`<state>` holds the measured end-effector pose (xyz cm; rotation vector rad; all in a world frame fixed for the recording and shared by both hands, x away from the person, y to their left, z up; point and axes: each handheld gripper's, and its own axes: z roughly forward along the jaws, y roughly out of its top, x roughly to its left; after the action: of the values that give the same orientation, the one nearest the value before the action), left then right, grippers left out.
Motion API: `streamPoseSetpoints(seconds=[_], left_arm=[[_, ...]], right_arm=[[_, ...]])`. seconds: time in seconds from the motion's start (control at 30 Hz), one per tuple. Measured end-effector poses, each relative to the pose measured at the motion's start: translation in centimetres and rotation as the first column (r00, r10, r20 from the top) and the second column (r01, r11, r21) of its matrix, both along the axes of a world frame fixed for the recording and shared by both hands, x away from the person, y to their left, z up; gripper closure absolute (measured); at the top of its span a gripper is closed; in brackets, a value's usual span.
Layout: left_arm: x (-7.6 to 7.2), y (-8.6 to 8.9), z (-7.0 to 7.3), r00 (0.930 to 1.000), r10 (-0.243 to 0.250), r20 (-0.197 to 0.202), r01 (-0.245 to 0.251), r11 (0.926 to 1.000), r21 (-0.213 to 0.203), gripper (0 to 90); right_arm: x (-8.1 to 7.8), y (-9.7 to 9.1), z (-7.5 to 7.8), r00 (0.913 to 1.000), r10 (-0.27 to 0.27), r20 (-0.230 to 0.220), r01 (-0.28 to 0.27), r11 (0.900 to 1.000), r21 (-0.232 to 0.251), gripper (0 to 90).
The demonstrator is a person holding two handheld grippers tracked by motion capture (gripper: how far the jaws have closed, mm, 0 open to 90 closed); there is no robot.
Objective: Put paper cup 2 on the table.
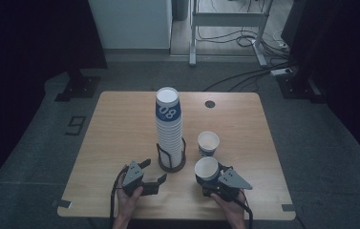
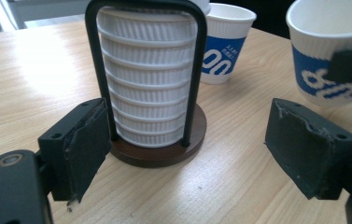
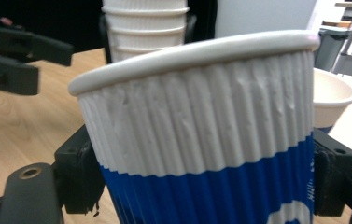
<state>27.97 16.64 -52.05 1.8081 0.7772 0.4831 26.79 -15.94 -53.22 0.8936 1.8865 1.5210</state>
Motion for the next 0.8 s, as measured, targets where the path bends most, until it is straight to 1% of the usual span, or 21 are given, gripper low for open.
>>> streamPoseSetpoints(seconds=[0.03,0.1,0.13,0.23,0.3,0.43,0.5,0.53,0.57,0.6,0.67,0.7,0.73,0.77,0.8], left_arm=[[0.0,0.0,0.0,1.0000,0.005,0.007,-0.005,1.0000,0.000,14.1],[0.1,0.0,-0.2,1.0000,0.006,0.007,-0.006,1.0000,0.002,14.2],[0.0,0.0,-0.4,0.9999,0.015,0.008,-0.015,0.9999,-0.007,14.2],[0.0,0.2,-1.0,0.9993,0.037,0.003,-0.037,0.9992,-0.016,14.1],[0.1,0.3,-1.3,0.9993,0.038,-0.005,-0.038,0.9993,0.000,14.1],[0.2,0.3,-1.5,0.9993,0.036,0.002,-0.037,0.9992,0.014,14.1],[0.2,0.2,-2.0,0.9986,0.051,0.013,-0.051,0.9987,0.001,14.1],[0.2,0.3,-2.1,0.9975,0.068,0.015,-0.069,0.9976,0.009,14.1],[0.2,0.4,-2.3,0.9970,0.077,0.009,-0.077,0.9970,-0.001,14.1],[0.2,0.5,-2.2,0.9975,0.069,0.011,-0.069,0.9975,-0.012,14.1],[0.1,0.7,-2.2,0.9965,0.081,0.021,-0.080,0.9967,-0.015,14.1],[0.1,0.8,-2.2,0.9960,0.086,0.022,-0.086,0.9959,-0.029,14.1],[0.1,0.9,-2.3,0.9964,0.083,0.018,-0.082,0.9960,-0.034,14.1],[0.1,0.8,-2.3,0.9954,0.094,0.016,-0.094,0.9953,-0.026,14.1],[0.0,0.8,-2.3,0.9946,0.100,0.026,-0.100,0.9947,-0.023,14.1]], right_arm=[[0.0,-0.1,0.0,1.0000,-0.004,0.001,0.004,1.0000,0.003,16.9],[0.1,-0.5,0.2,0.9998,-0.022,0.000,0.022,0.9997,0.008,16.9],[0.2,-0.7,0.2,0.9998,-0.022,-0.002,0.022,0.9997,0.007,16.9],[0.4,-1.1,0.3,0.9991,-0.041,0.001,0.041,0.9991,0.013,17.0],[0.6,-1.5,0.4,0.9984,-0.056,-0.003,0.056,0.9982,0.018,17.0],[1.2,-2.2,0.4,0.9963,-0.085,-0.003,0.085,0.9958,0.035,17.0],[1.4,-2.5,0.4,0.9947,-0.103,-0.004,0.103,0.9937,0.043,17.1],[1.6,-2.7,0.4,0.9941,-0.108,-0.005,0.108,0.9930,0.048,17.1],[1.7,-2.9,0.4,0.9934,-0.114,-0.007,0.114,0.9921,0.051,17.1],[2.0,-3.1,0.4,0.9918,-0.128,-0.008,0.128,0.9903,0.055,17.1],[2.4,-3.4,0.3,0.9896,-0.142,-0.019,0.143,0.9875,0.066,17.1],[2.5,-3.5,0.3,0.9886,-0.150,-0.018,0.150,0.9865,0.064,17.1],[2.8,-3.7,0.3,0.9871,-0.159,-0.022,0.160,0.9851,0.064,17.1],[3.0,-3.8,0.3,0.9858,-0.166,-0.024,0.168,0.9831,0.074,17.1],[3.2,-4.0,0.4,0.9842,-0.175,-0.027,0.176,0.9812,0.079,17.1]])
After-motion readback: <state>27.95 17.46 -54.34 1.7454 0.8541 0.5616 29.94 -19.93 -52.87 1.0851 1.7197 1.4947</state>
